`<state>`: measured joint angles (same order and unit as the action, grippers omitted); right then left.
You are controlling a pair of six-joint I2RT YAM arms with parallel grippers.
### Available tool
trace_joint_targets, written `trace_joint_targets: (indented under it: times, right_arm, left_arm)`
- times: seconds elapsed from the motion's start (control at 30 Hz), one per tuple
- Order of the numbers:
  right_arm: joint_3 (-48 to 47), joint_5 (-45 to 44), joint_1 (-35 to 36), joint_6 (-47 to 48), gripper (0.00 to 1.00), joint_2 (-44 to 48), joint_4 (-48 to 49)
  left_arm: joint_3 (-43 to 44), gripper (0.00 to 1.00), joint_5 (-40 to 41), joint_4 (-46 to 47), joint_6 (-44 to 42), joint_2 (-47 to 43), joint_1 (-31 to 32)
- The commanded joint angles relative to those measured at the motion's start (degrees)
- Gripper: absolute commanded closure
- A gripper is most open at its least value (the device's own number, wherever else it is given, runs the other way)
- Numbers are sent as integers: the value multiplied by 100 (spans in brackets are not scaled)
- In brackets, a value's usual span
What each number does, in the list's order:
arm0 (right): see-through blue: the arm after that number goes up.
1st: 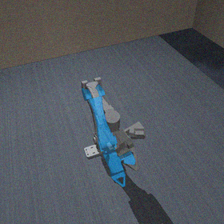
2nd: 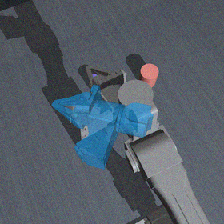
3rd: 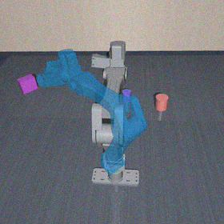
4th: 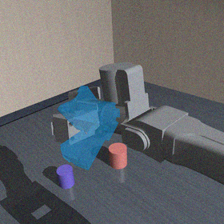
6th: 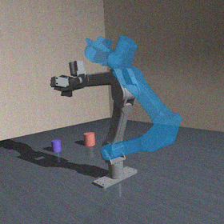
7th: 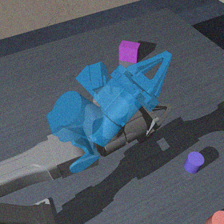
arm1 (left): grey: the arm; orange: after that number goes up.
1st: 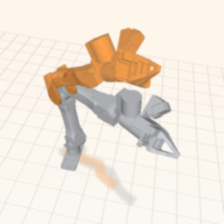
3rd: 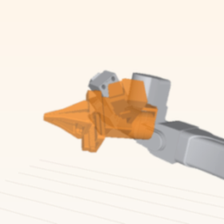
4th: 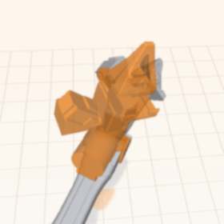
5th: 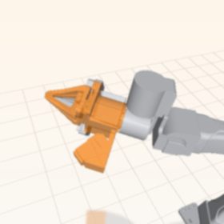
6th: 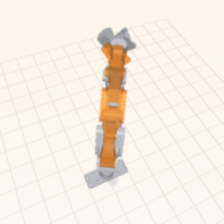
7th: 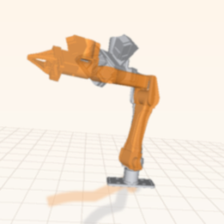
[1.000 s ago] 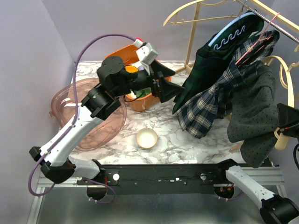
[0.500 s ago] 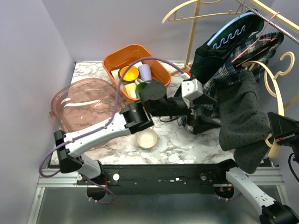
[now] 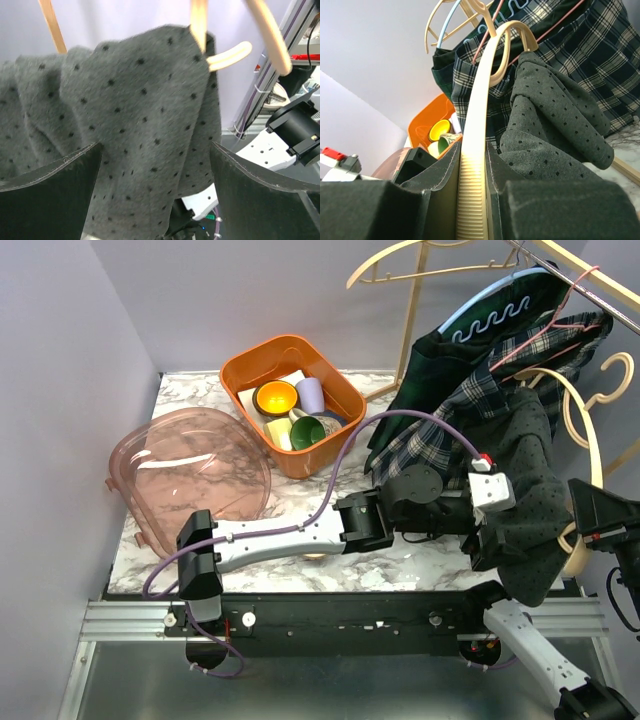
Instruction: Remove the skirt from the hanger
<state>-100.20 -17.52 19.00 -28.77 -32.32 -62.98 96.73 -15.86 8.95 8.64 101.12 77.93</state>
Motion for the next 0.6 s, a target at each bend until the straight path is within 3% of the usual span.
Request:
trace_joint_targets:
  times: [0.0, 0.23, 0.33, 0.37, 0.43, 0.47, 0.57]
  right_arm:
    - [97, -15, -11, -155, 99, 155, 875]
    - [212, 47, -11, -225, 99, 226, 963]
    - [203, 47, -11, -234, 99, 252, 972]
    - [203, 21, -11, -225, 99, 252, 972]
    - [159, -58, -11, -190, 99, 261, 946]
    - [150, -172, -11, -155, 99, 261, 928]
    - [211, -418, -11, 47, 99, 270, 1007]
  left_arm:
    - [232, 1, 249, 362, -196, 74, 56]
    - [417, 8, 477, 388, -337, 364, 143]
    - [417, 28, 522, 388, -451, 408, 214]
    - [408, 54, 522, 388, -469, 391, 222]
    - [391, 78, 479, 266, -451, 304, 249]
    - [443, 100, 417, 126, -460, 259, 240]
    - [409, 100, 496, -305, -399, -30, 249]
